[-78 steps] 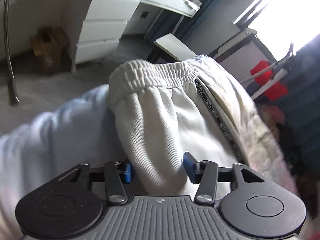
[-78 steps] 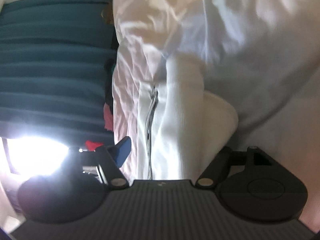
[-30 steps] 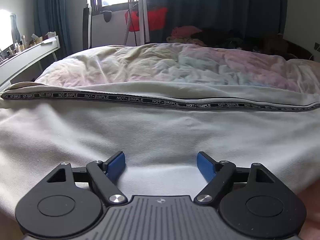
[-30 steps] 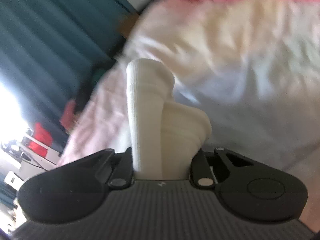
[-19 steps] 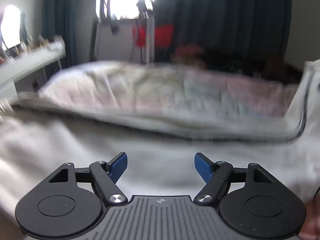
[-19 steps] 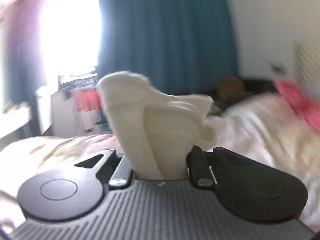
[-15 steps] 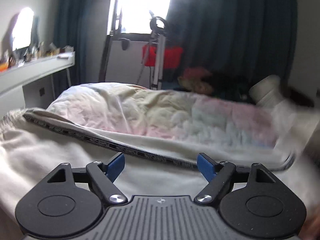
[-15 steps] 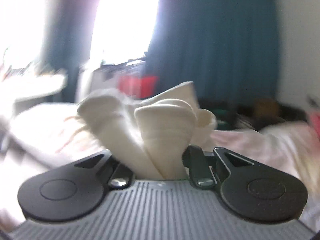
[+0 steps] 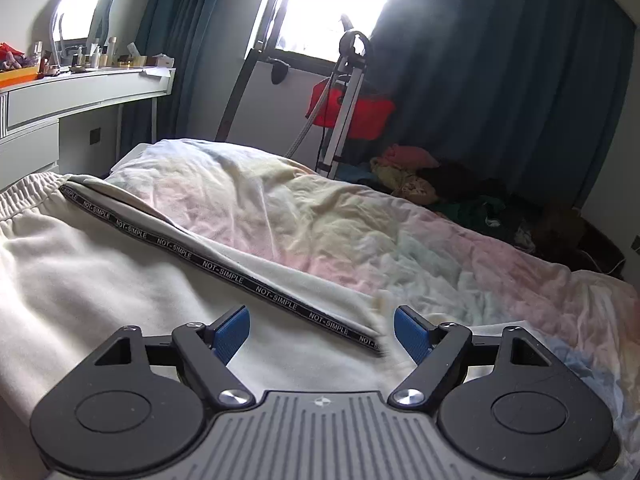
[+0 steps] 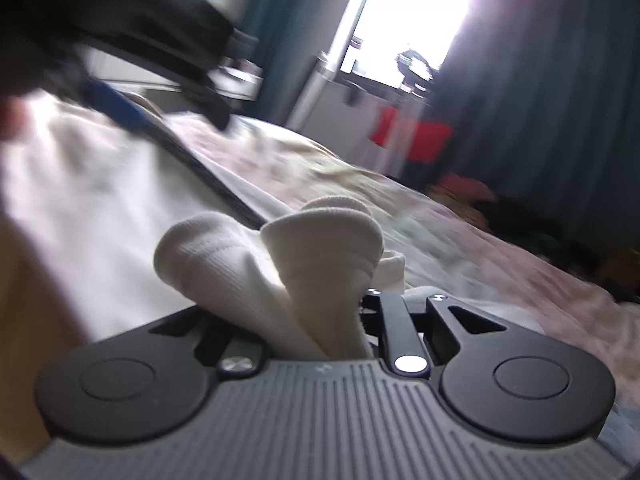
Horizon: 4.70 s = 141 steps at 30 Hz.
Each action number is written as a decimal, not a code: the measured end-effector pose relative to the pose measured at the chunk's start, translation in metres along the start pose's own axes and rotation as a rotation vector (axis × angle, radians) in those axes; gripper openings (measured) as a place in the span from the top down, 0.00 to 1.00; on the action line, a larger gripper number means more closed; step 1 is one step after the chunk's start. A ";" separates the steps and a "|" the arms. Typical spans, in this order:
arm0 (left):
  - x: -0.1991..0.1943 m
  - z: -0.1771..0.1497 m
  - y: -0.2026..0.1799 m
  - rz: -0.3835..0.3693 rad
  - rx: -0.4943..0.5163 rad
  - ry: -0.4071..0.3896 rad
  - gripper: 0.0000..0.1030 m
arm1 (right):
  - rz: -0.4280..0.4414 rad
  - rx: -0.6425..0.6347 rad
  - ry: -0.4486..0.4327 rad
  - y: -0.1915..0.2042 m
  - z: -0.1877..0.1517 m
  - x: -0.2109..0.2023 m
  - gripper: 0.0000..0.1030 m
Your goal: Fold clothes
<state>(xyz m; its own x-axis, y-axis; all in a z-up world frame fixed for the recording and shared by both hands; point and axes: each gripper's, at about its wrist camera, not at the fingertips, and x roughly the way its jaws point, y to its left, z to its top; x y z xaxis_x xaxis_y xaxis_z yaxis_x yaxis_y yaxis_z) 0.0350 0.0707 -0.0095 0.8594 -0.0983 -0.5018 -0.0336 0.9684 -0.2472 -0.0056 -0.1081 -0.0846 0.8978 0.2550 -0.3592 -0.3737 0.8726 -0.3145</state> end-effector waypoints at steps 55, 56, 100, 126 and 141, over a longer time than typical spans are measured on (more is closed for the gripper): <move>0.066 -0.054 -0.003 -0.313 -0.104 0.416 0.87 | 0.119 0.301 0.285 -0.044 0.049 0.158 0.90; 0.065 -0.053 -0.005 -0.312 -0.082 0.404 0.87 | 0.126 0.327 0.278 -0.047 0.046 0.158 0.90; -0.095 -0.059 -0.075 -0.067 0.239 -0.063 0.00 | -0.083 0.600 0.037 -0.103 0.013 -0.131 0.21; -0.071 -0.058 0.093 0.153 -0.685 0.147 0.00 | -0.107 0.588 0.112 -0.094 0.003 -0.121 0.21; -0.035 -0.043 0.258 0.219 -1.188 0.107 0.10 | -0.077 0.598 0.137 -0.088 -0.008 -0.103 0.21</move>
<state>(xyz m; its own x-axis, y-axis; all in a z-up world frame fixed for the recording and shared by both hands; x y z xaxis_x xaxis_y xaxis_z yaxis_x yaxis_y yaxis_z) -0.0261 0.3139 -0.0914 0.7321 -0.0314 -0.6805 -0.6686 0.1581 -0.7266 -0.0668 -0.2147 -0.0267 0.8641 0.1607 -0.4769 -0.0776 0.9789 0.1891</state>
